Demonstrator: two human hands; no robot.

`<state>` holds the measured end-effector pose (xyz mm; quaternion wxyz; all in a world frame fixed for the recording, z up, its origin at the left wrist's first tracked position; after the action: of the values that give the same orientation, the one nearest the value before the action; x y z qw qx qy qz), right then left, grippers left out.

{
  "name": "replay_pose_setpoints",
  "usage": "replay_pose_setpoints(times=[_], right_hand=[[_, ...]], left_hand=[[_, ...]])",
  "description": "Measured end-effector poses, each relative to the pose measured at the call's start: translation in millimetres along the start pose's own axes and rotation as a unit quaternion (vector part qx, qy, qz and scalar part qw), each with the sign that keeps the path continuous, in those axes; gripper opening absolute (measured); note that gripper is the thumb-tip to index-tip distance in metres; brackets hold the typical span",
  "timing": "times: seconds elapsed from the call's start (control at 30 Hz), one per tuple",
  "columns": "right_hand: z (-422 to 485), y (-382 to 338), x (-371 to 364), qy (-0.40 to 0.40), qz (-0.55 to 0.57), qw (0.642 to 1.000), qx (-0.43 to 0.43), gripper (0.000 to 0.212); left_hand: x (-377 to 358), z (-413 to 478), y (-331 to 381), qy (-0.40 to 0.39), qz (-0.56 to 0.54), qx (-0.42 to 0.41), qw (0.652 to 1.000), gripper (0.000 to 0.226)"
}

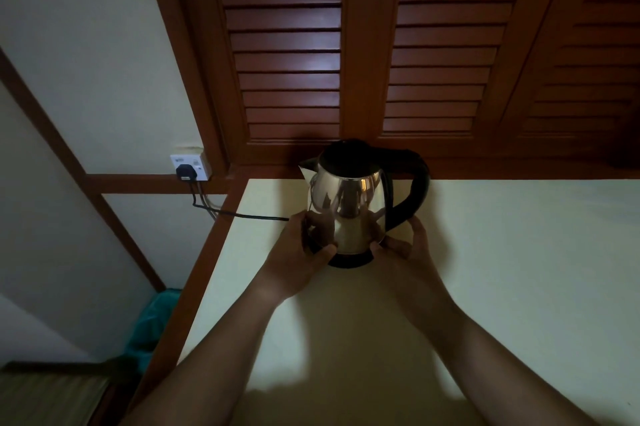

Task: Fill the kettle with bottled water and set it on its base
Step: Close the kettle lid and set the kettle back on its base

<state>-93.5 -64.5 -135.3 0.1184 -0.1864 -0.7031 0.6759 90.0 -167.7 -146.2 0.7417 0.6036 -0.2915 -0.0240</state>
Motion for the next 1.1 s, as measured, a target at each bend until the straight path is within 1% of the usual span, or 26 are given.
replay_pose_setpoints(times=[0.17, 0.2, 0.23, 0.27, 0.3, 0.33, 0.37, 0.4, 0.47, 0.53, 0.63, 0.67, 0.73, 0.77, 0.87, 1.0, 1.1], right_hand=[[-13.8, -6.1, 0.8, -0.017, -0.049, 0.999, 0.006, 0.091], [-17.6, -8.2, -0.9, -0.015, -0.062, 0.998, 0.006, 0.084], [-22.8, -10.5, -4.1, -0.008, -0.078, 0.997, 0.009, 0.07], [-28.9, -10.4, -7.9, 0.005, -0.094, 0.996, 0.01, 0.056], [-36.7, -8.5, -12.6, 0.019, -0.112, 0.993, 0.016, 0.047], [-44.0, -2.8, -17.5, 0.03, -0.141, 0.989, 0.022, 0.047], [-51.5, 2.9, -24.0, 0.032, -0.175, 0.984, 0.026, 0.053], [-58.1, 8.6, -30.7, 0.026, -0.213, 0.976, 0.027, 0.061], [-64.6, 16.9, -42.4, 0.007, -0.257, 0.966, 0.026, 0.076], [-65.4, 17.9, -50.3, -0.017, -0.267, 0.963, 0.014, 0.083], [-62.6, 17.1, -56.2, -0.049, -0.287, 0.957, -0.004, 0.09], [-62.0, 16.4, -56.3, -0.054, -0.291, 0.955, -0.01, 0.091], [-59.8, 15.7, -55.4, -0.068, -0.296, 0.953, -0.009, 0.089], [-58.1, 15.3, -54.8, -0.077, -0.302, 0.95, -0.005, 0.088], [-51.8, 14.4, -50.4, -0.087, -0.323, 0.942, 0.006, 0.083], [-46.3, 11.6, -45.8, -0.086, -0.324, 0.942, 0.019, 0.079], [-41.9, 6.5, -35.7, -0.079, -0.313, 0.946, 0.03, 0.072]], left_hand=[[-1.0, -1.6, 3.2, -0.015, 0.028, -0.006, 0.999, 0.033], [1.2, -2.2, 7.1, -0.027, 0.033, -0.007, 0.999, 0.033], [5.2, -2.0, 8.7, -0.036, 0.043, -0.006, 0.998, 0.033], [10.2, -3.0, 9.4, -0.039, 0.051, -0.005, 0.998, 0.036], [16.9, -3.9, 7.3, -0.031, 0.07, 0.003, 0.997, 0.043], [24.8, -5.7, 7.5, -0.013, 0.098, 0.013, 0.995, 0.053], [33.2, -6.3, 5.3, 0.005, 0.141, 0.026, 0.99, 0.064], [40.7, -6.7, 4.2, 0.014, 0.18, 0.038, 0.983, 0.07], [46.3, -5.4, 2.6, -0.001, 0.213, 0.045, 0.976, 0.069], [41.6, -4.3, 6.6, -0.037, 0.205, 0.027, 0.978, 0.069], [29.7, -1.4, 8.5, -0.084, 0.154, 0.008, 0.985, 0.068], [25.7, -0.2, 5.6, -0.09, 0.141, 0.013, 0.986, 0.074], [19.9, 1.8, -1.5, -0.088, 0.132, 0.021, 0.987, 0.085], [17.6, 3.1, -4.0, -0.083, 0.129, 0.02, 0.988, 0.087], [13.3, 7.1, -8.9, -0.076, 0.119, 0.014, 0.99, 0.087], [12.2, 14.1, -8.8, -0.075, 0.113, 0.008, 0.991, 0.088], [11.9, 19.0, -8.6, -0.078, 0.116, 0.002, 0.99, 0.087]])
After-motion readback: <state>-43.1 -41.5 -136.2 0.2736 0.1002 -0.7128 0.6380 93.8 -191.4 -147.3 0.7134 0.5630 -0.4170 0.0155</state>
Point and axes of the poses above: each hand's wrist, its own z-axis towards the middle knuckle, its own x-axis out of the back of the hand, y = z × x, the point moved 3 cm from there along z, towards the middle knuckle, and after that the axes turned 3 degrees about -y, right-handed, at the moved point
